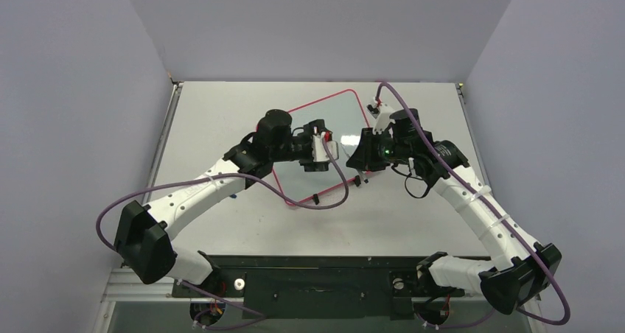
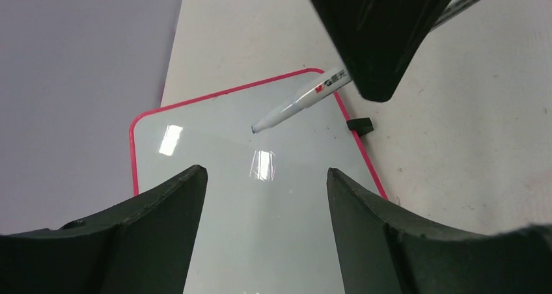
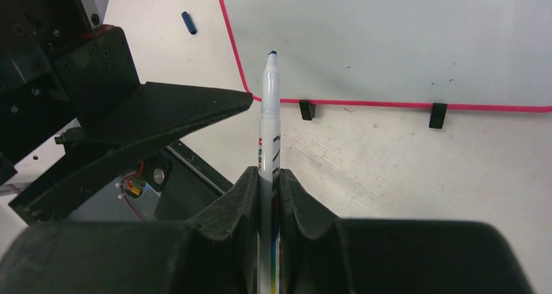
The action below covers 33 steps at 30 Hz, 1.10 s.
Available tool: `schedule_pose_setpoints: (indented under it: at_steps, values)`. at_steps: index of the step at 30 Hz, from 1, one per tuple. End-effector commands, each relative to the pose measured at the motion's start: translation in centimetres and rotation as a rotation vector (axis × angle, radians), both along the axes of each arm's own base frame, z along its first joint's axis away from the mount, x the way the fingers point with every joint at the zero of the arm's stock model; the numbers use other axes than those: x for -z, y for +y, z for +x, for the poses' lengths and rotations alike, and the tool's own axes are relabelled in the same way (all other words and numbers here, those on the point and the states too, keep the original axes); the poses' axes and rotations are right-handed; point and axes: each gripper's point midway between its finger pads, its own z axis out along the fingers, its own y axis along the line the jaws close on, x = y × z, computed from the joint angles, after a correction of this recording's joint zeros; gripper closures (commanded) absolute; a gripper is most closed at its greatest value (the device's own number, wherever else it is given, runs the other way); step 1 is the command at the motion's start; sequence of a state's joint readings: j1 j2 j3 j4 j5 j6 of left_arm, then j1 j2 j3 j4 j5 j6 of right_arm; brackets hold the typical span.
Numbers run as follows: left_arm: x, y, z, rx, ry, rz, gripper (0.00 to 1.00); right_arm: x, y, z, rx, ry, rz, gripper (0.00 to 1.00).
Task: Write a sentence on the whiteboard
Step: Pass from the right arm to the left
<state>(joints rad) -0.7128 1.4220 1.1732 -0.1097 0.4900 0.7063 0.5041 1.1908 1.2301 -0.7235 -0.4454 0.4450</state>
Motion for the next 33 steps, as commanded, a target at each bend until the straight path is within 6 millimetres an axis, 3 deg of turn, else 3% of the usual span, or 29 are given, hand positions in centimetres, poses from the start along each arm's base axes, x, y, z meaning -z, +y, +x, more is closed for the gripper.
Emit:
schedule_pose_setpoints:
  at_steps: [1,16,24,26,29,33]
  values:
    - [-3.8,-1.1,-1.5,0.069,-0.208,-0.013,0.35,-1.4,0.2,-0.4,-0.044,-0.031,0.020,1.00]
    - [-2.0,-3.8,-3.6,0.127,-0.256,0.055,0.38,-2.1,1.0,-0.8,-0.111,-0.027,0.039,1.00]
    - [-1.3,-4.5,-4.5,0.145,-0.210,0.051,0.62,-3.3,1.0,-0.8,-0.115,-0.058,0.052,1.00]
    - [-1.3,-4.6,-4.6,0.146,-0.202,0.051,0.73,-3.2,0.9,-0.7,-0.108,-0.061,0.048,1.00]
    - [-1.3,-4.6,-4.6,0.135,-0.196,0.056,1.00,-3.4,0.7,-0.6,-0.095,-0.070,0.045,1.00]
    - [-1.4,-4.5,-4.6,0.118,-0.174,0.047,1.00,-4.0,0.3,-0.2,-0.057,-0.091,0.043,1.00]
